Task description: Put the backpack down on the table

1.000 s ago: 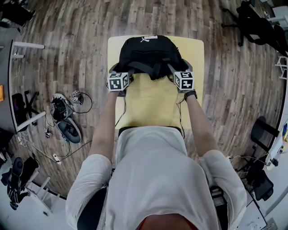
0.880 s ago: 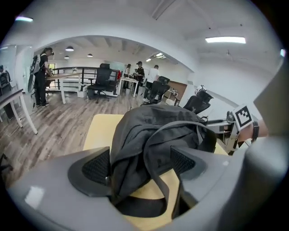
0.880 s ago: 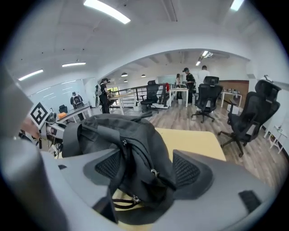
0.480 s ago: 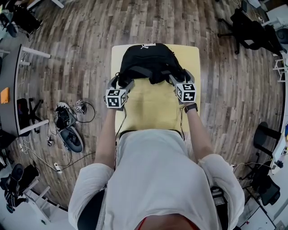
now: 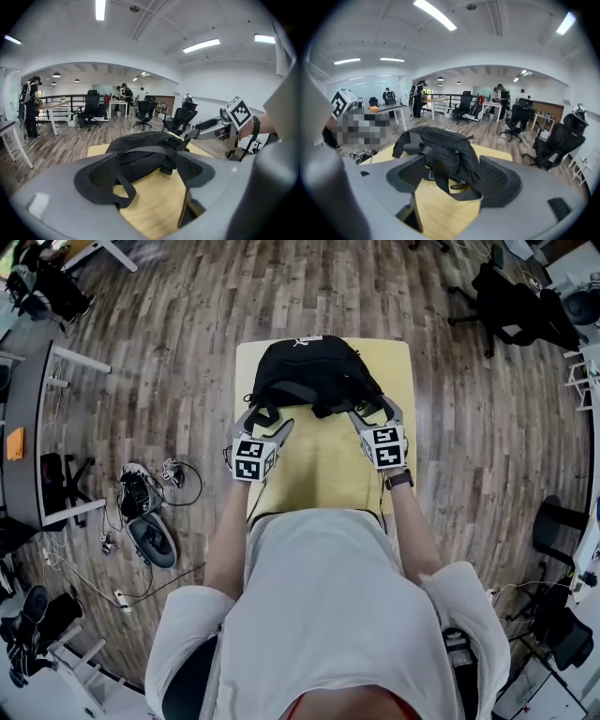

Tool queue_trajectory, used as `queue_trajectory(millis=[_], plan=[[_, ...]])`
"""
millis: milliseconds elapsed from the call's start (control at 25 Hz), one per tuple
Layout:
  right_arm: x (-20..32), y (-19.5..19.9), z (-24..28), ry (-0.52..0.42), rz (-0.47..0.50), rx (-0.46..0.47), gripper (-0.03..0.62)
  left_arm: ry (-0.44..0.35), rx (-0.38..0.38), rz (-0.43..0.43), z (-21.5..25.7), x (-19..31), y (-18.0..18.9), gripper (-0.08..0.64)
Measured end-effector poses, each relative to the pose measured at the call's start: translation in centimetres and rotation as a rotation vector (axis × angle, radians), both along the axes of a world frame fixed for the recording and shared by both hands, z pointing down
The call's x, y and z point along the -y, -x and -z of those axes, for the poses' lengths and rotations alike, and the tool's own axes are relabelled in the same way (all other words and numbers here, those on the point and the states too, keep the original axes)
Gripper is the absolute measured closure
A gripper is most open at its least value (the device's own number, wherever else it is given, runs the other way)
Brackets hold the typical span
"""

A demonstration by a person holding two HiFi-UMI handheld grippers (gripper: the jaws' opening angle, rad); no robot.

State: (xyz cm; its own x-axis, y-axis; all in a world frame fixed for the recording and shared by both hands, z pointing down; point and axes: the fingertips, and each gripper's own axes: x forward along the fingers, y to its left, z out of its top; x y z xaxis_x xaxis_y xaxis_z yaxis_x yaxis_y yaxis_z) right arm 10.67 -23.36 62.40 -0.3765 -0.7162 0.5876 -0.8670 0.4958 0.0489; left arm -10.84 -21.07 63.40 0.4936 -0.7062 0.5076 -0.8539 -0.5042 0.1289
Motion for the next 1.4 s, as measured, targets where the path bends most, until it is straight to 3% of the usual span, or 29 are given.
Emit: queue_trajectory(millis=[280,600,760,920,1160,1400], plan=[[-4.6,-1.5,-2.5,0.081,0.037,-0.098,0.270,0.028,-0.008,-0.031,-1.0,-2.5,-0.8,0.163],[-8.0,-1.9,-1.4,0.070,0.015,-0.056,0.270,0.033,-0.052,-0.042,0.3,-5.3,-1.0,0.163],[-8.0,-1.0,1.5,0.015,0.002,-0.005,0.270,0.005,-0.062,-0.050,2.3,-5.8,-1.4,0.164],[-6.6,0.7,5.4,-0.078,0.021,0.038,0.270,-0.046,-0.133,-0.019,5.4,-4.9,-2.2,0.164],[-4.1,2.3,10.7,-0.211,0.036,0.081,0.270,-0.179,-0.157,0.022,10.8,-2.6,-3.3,0.164],[-1.3,3.1,15.8,-0.330,0.026,0.063,0.270,-0.318,-0.186,0.091,16.2,0.4,-2.5,0.164]])
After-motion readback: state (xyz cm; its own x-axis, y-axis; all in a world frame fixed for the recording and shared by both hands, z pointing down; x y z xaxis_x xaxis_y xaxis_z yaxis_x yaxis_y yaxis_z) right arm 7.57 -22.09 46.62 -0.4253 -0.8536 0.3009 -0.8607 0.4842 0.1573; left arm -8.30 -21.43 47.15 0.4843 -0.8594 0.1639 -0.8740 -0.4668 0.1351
